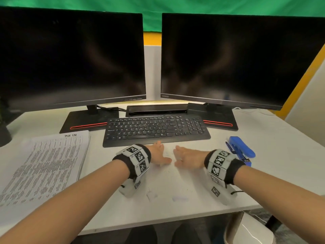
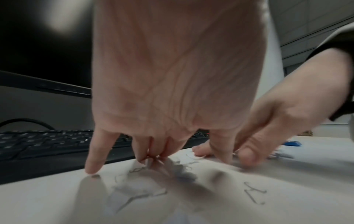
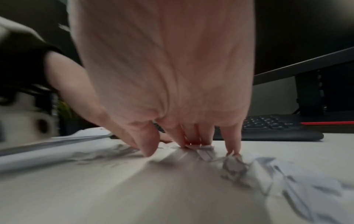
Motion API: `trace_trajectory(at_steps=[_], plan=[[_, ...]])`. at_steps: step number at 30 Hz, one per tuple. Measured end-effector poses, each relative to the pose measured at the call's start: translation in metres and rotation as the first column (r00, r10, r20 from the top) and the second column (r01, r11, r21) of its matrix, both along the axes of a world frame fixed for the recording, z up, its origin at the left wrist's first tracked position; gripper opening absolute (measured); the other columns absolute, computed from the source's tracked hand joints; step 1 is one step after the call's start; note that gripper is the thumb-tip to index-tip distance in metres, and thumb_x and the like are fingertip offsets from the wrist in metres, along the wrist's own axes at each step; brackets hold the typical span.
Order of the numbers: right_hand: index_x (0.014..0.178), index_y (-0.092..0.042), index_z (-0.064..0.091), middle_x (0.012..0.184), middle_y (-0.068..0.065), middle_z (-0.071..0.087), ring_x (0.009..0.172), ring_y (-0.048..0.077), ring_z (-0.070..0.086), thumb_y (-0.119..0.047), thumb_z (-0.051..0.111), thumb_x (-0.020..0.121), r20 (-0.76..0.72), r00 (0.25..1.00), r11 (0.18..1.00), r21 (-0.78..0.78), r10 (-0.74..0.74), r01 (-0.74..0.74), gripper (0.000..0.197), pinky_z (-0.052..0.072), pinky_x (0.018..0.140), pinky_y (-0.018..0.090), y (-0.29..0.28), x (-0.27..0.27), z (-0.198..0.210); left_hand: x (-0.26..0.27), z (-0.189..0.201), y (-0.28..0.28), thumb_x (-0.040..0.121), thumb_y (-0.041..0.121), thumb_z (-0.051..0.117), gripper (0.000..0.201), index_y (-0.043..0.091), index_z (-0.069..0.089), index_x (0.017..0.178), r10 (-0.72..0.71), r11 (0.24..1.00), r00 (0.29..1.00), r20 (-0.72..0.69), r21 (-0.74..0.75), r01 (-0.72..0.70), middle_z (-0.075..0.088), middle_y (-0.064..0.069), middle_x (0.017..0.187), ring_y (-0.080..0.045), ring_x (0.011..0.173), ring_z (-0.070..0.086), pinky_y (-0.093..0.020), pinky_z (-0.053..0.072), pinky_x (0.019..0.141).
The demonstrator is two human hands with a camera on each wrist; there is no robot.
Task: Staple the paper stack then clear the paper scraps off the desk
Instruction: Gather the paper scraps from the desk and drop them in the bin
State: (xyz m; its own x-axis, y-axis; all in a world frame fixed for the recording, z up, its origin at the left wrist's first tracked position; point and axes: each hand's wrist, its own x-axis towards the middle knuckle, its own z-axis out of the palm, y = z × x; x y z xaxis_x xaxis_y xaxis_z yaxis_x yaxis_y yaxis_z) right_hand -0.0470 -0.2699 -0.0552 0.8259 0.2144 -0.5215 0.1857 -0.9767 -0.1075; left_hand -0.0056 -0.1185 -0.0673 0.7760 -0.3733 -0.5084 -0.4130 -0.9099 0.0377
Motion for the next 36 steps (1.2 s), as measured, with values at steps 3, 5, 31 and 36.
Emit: trace_trajectory(at_steps=[3, 5, 31, 36], plan=[[0.128, -0.003, 0.042, 0.136, 0.018, 0.041, 0.129, 0.035, 0.040, -0.028, 0.034, 0.099, -0.032, 0.999, 1.000, 0.015, -0.001, 0.002, 0.039, 0.032, 0.107, 0.041, -0.012, -0.009, -0.003, -0.009, 0.003, -0.003, 0.094, 0.059, 0.028, 0.085, 0.005, -0.002, 0.152, -0.028, 0.999, 1.000, -0.011, 0.032, 0.029, -0.010, -0.011, 0.161, -0.024, 0.150, 0.000, -0.043, 0.012, 0.121], [0.129, -0.005, 0.046, 0.142, 0.017, 0.039, 0.132, 0.035, 0.038, -0.026, 0.034, 0.099, 0.001, 0.999, 0.998, 0.051, -0.034, 0.034, 0.039, 0.030, 0.110, 0.043, -0.021, -0.009, 0.002, -0.019, 0.008, -0.005, 0.095, 0.058, 0.028, 0.082, 0.006, 0.001, 0.152, -0.043, 0.999, 0.999, -0.024, 0.025, 0.044, -0.006, -0.010, 0.161, -0.023, 0.149, 0.004, -0.042, 0.014, 0.120], [0.150, -0.006, 0.005, 0.160, 0.011, -0.001, 0.148, 0.025, 0.006, -0.051, 0.026, 0.096, 0.050, 0.931, 0.925, 0.139, -0.362, 0.353, 0.073, 0.013, 0.119, 0.037, -0.074, -0.086, -0.016, -0.086, 0.008, 0.074, 0.093, 0.062, 0.025, 0.087, 0.011, -0.014, 0.151, 0.049, 0.998, 0.990, -0.135, -0.035, -0.055, -0.023, -0.011, 0.158, -0.026, 0.148, -0.016, -0.042, 0.003, 0.121], [0.146, -0.005, 0.020, 0.157, 0.010, 0.015, 0.145, 0.027, 0.017, -0.040, 0.029, 0.099, 0.068, 0.980, 0.964, 0.209, -0.185, 0.167, 0.060, 0.020, 0.117, 0.039, -0.025, -0.062, -0.014, -0.082, 0.011, 0.036, 0.095, 0.059, 0.027, 0.082, 0.013, -0.009, 0.152, -0.038, 0.994, 0.990, -0.132, -0.108, 0.024, -0.017, -0.009, 0.160, -0.023, 0.149, -0.010, -0.041, 0.004, 0.122]])
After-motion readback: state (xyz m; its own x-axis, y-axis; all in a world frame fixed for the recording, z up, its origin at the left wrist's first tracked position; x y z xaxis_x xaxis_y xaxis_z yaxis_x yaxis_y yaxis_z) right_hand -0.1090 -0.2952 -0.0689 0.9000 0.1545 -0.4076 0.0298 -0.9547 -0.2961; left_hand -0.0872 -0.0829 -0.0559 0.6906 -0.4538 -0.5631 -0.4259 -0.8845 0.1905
